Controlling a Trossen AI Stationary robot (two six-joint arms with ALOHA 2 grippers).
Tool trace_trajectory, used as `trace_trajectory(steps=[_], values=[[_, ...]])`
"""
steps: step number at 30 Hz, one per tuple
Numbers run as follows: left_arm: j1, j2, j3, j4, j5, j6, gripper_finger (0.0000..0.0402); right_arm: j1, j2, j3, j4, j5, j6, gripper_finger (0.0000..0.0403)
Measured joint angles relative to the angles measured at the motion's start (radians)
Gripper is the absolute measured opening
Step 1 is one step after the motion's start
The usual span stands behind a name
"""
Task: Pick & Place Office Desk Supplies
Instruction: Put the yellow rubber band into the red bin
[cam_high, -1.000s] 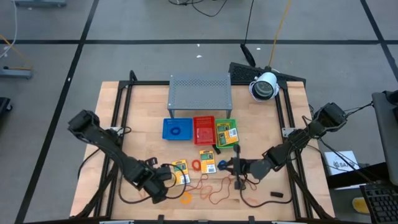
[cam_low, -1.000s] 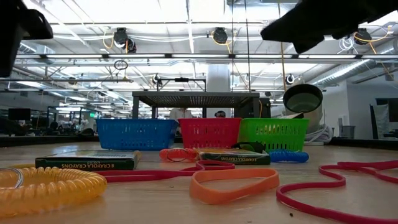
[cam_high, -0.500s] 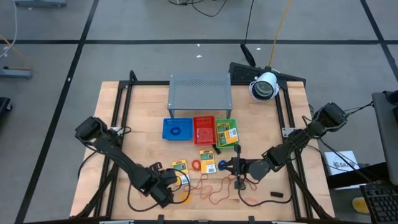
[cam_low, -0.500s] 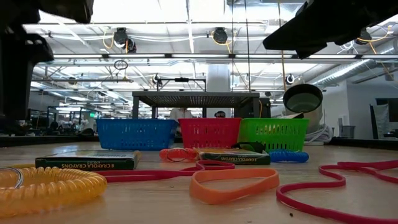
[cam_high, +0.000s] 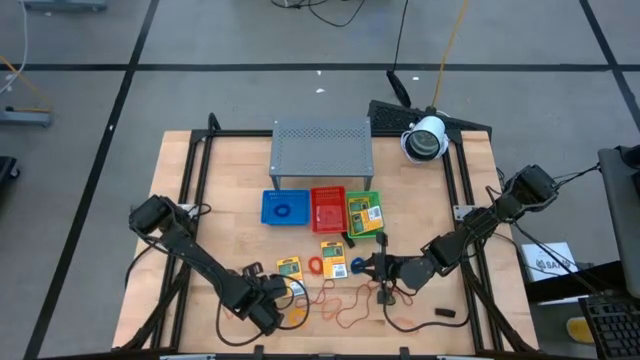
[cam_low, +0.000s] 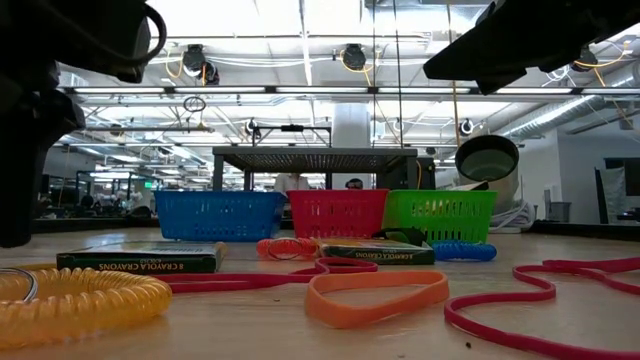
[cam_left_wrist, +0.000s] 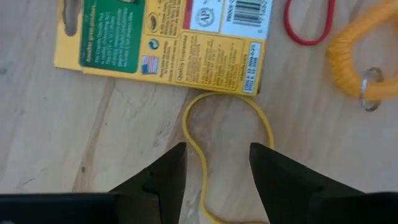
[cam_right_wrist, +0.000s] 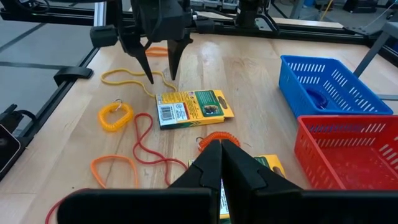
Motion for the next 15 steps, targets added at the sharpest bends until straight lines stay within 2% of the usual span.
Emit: trace_trajectory(steps=[10, 15], values=[[0.004, 0.000, -0.021, -0.010, 0.008, -0.047, 0.0184, 0.000, 0.000, 0.000, -0.004, 0.000, 0.000, 0.0000], [0.008, -0.005, -0.069, 0.003, 0.068, -0.095, 0.0184, 0.000, 0.000, 0.000, -0.006, 0.000, 0.000, 0.0000]])
